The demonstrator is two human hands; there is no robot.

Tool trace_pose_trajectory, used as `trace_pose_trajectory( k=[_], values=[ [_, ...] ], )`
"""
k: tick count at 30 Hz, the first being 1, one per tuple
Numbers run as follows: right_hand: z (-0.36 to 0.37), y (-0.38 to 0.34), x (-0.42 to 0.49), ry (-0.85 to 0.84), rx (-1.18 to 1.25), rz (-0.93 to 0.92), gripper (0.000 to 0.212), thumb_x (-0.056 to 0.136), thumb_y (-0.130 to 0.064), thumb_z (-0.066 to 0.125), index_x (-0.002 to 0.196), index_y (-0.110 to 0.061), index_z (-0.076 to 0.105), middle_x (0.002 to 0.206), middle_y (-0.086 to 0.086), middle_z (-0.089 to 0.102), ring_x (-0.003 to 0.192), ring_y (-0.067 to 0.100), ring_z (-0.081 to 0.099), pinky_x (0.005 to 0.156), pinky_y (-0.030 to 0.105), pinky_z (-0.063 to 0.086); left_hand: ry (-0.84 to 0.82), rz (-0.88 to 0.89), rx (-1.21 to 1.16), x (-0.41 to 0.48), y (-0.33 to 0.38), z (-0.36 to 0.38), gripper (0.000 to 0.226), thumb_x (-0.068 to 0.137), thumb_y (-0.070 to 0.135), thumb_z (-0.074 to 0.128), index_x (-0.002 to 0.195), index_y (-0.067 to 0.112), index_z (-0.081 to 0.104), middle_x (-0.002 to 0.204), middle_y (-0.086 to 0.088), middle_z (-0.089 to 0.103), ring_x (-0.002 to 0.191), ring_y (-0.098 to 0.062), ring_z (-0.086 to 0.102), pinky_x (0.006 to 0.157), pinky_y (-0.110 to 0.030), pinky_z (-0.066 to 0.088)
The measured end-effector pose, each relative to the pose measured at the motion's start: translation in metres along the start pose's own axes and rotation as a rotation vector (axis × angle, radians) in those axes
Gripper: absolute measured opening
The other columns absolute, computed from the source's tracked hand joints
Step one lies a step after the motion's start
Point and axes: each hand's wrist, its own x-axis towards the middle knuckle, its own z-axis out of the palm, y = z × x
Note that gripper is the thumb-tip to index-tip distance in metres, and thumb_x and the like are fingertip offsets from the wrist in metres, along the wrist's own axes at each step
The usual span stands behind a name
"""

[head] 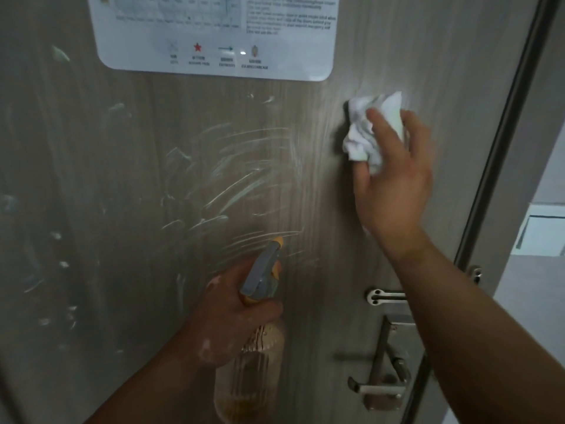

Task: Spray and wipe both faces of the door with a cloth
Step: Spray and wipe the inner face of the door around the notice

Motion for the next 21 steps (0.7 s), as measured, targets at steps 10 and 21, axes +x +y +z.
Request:
trace_pose_trajectory(
  k=[10,21],
  values=[
    [0.007,0.009,-0.210,-0.421,-0.045,-0.414,0.054,0.088,-0.034,0.068,0.141,-0.035,0.056,0.145,0.008,0.048,0.111,0.035,0.053,0.080,0.048,0.057,0.007,0.041,0.077,0.011,-0.004,-0.024,0.032,0.066,0.025,0.077,0.096,0.036,0.071,0.064,0.004,0.064,0.062,-0.016,0.063,0.059,-0.044,0.055],
    [0.011,-0.014,0.014,0.069,0.024,0.103,0.044,0.095,-0.028,0.070,0.139,-0.021,0.064,0.145,0.017,0.052,0.130,0.030,0.055,0.103,0.028,0.045,-0.047,0.019,0.030,0.018,0.007,-0.033,0.035,0.068,0.028,0.079,0.102,0.030,0.072,0.063,0.013,0.060,0.058,-0.005,0.056,0.057,-0.021,0.049]
  ],
)
